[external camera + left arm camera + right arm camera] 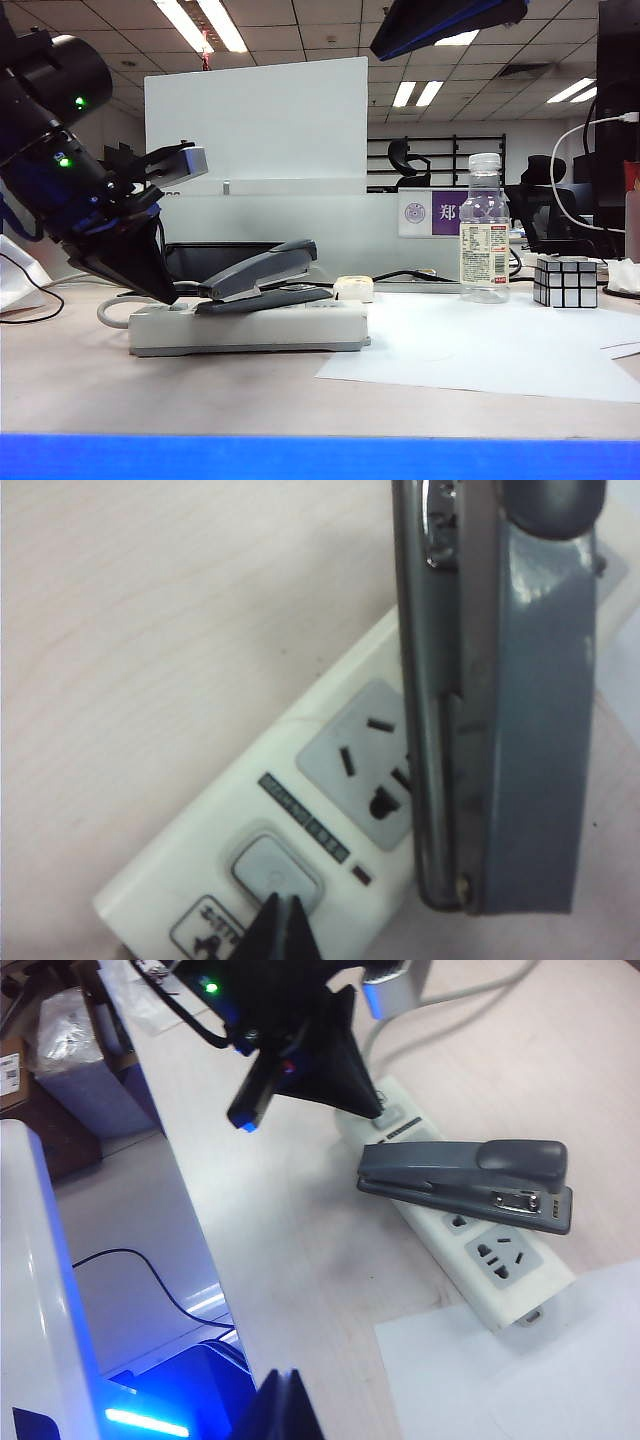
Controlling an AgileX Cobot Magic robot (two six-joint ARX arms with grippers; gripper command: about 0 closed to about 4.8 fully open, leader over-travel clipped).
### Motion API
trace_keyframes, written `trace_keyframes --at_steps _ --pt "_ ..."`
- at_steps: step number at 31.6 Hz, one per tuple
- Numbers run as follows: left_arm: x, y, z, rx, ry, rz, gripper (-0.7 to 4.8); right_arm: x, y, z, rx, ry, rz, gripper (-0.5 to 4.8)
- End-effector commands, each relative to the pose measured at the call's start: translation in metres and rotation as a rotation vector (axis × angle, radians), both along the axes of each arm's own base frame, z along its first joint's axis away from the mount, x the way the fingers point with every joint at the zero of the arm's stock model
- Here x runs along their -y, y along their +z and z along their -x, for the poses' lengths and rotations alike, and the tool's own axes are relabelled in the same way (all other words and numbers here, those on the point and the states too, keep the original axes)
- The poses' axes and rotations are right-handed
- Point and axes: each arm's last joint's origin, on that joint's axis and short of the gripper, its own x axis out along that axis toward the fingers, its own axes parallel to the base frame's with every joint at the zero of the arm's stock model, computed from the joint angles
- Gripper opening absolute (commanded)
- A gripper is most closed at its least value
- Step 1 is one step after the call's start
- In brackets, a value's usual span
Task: Press the button on the power strip.
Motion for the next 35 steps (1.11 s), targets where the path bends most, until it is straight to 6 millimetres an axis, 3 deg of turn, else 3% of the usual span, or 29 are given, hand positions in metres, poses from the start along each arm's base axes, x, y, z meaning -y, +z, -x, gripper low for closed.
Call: trace_keyframes --at_steps 1,35 --pt "0.001 0.005 -0.004 0.038 -0.005 0.017 -0.05 0.0 0.003 0.0 0.011 0.007 -0.009 0.0" --pt "0.002 -0.008 -0.004 -0.044 -0.016 0.002 -0.05 0.0 0.003 0.0 0.014 0.006 -0.01 0.0"
